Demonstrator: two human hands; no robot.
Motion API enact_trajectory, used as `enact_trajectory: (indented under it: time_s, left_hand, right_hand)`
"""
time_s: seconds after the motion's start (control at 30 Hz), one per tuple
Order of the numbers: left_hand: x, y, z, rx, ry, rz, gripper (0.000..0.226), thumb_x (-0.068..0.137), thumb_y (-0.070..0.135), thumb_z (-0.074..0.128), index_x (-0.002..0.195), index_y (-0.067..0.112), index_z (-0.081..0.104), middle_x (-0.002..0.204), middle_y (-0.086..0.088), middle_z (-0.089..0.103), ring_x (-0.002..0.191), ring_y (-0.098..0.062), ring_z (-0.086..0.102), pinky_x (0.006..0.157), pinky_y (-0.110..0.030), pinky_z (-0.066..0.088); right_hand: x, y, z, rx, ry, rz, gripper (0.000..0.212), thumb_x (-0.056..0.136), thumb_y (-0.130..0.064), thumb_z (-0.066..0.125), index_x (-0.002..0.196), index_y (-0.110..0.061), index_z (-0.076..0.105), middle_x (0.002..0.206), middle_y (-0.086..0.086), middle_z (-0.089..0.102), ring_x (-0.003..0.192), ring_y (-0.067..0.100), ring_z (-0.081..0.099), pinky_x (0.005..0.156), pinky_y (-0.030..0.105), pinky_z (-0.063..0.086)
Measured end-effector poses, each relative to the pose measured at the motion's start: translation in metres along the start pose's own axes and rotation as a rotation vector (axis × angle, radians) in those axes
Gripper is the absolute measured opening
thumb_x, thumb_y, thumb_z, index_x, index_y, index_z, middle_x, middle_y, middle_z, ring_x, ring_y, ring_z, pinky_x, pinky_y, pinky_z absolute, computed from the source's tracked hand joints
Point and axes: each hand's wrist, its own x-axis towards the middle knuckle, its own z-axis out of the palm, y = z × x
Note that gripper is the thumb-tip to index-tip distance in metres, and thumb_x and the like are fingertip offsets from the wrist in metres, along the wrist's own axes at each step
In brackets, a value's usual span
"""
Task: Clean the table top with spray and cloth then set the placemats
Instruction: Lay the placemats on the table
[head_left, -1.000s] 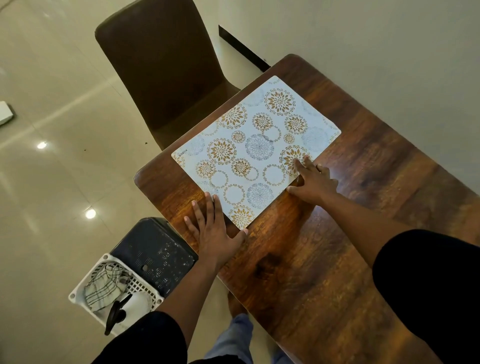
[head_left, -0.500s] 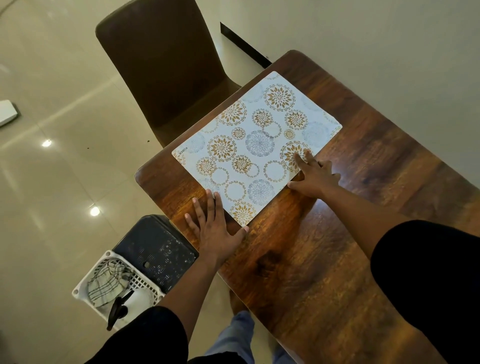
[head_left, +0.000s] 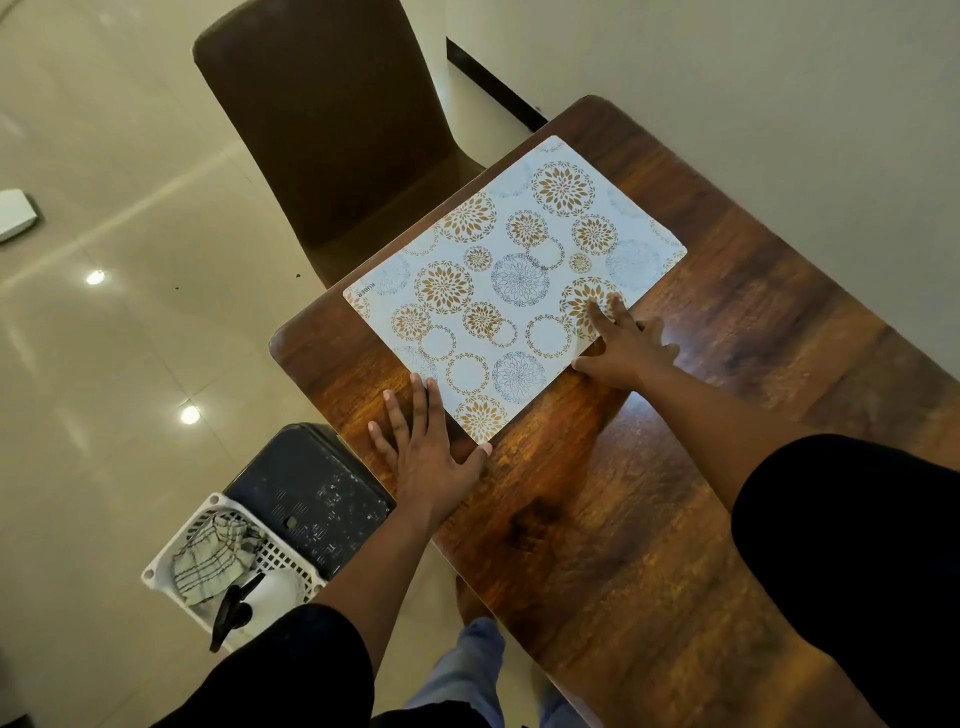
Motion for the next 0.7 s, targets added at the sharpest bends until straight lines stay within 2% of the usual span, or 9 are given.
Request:
enact_trajectory:
  time_s: [0.33, 0.7]
  left_hand:
    - [0.0004, -0.0008, 0.0006, 0.01, -0.005, -0.001, 0.118, 0.085, 0.082, 0.048, 0.172, 0.028, -0.012, 0.176, 0.008, -0.03, 0.159, -0.029, -0.038, 0.124, -0.062, -0.024]
    - [-0.0007, -0.0021, 0.0004, 0.022, -0.003, 0.011, 0.117, 0.083, 0.089, 0.036, 0.171, 0.03, -0.013, 0.176, 0.008, -0.029, 0.158, -0.029, -0.039, 0.123, -0.061, -0.026]
  right_hand:
    - [0.0005, -0.0009, -0.0021, 0.01, -0.023, -0.001, 0.094, 0.09, -0.062, 0.06, 0.158, -0.05, -0.003, 0.169, -0.013, -0.016, 0.153, 0.045, -0.005, 0.112, 0.073, 0.016]
    - [0.0019, -0.0028, -0.0028, -0.005, -0.025, 0.011, 0.094, 0.09, -0.064, 0.059, 0.158, -0.05, -0.004, 0.169, -0.014, -0.017, 0.152, 0.046, -0.006, 0.111, 0.071, 0.018]
